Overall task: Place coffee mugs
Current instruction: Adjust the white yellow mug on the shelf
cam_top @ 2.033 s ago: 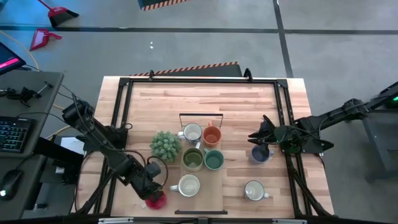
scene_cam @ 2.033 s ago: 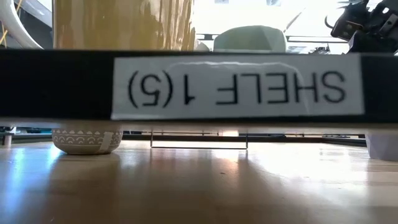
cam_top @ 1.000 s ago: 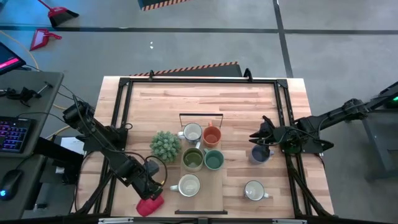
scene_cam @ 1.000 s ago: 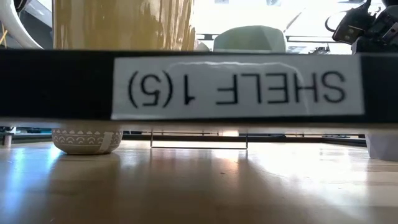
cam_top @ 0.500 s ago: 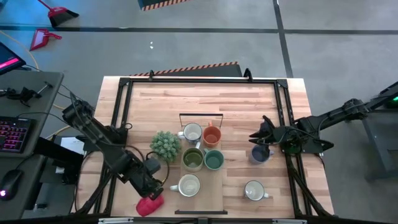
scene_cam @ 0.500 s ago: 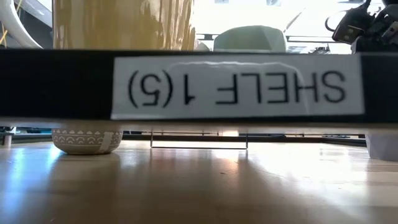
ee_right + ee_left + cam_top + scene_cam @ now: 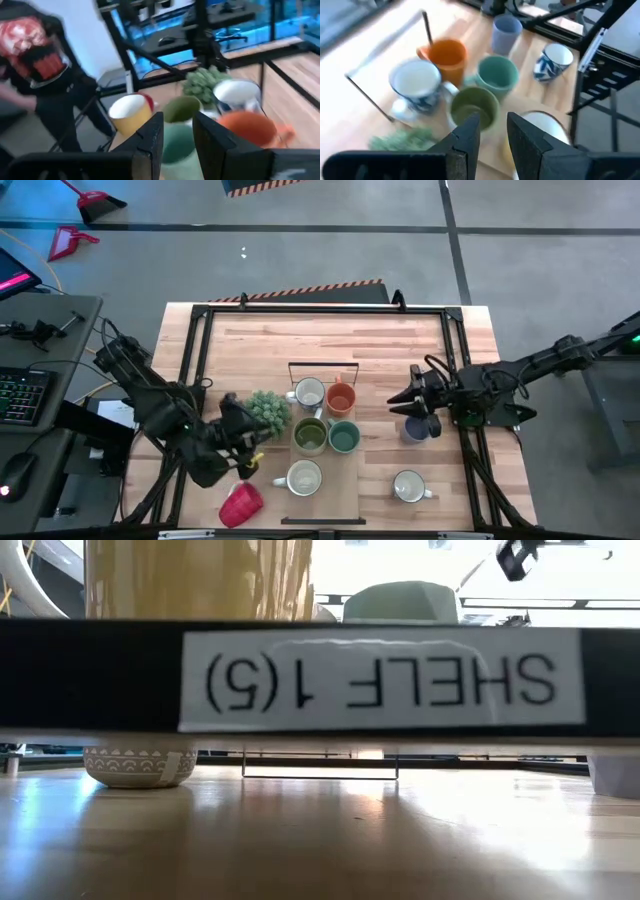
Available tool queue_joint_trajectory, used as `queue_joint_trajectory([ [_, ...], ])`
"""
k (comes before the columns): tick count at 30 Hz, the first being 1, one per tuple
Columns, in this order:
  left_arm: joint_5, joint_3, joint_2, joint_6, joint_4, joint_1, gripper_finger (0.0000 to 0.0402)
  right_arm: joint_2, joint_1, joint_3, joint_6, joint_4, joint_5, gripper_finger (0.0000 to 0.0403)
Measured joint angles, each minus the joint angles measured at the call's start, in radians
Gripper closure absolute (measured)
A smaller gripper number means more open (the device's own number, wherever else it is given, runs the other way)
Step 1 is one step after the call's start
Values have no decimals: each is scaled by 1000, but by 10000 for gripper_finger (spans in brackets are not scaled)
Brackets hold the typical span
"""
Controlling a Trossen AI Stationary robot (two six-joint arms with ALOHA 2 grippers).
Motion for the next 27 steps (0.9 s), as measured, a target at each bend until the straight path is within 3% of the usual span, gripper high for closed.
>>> queue_joint_trajectory([
  [5, -68, 0, -57, 73, -95, 30, 314, 239, 0, 316, -106, -189, -81, 316],
  [10, -124, -1, -114, 131, -181, 49, 314, 494, 0, 613, -135, -421, -90, 316],
  [15, -171, -10, -193, 114, -285, 44, 314, 691, 12, 833, -161, -492, -89, 316],
  [21, -226, -171, -347, 63, -267, -9, 314, 887, 42, 1058, -232, -496, -62, 316],
  [27, -224, -355, -474, 120, -64, -48, 314, 1062, 47, 1239, -245, -531, -66, 316],
])
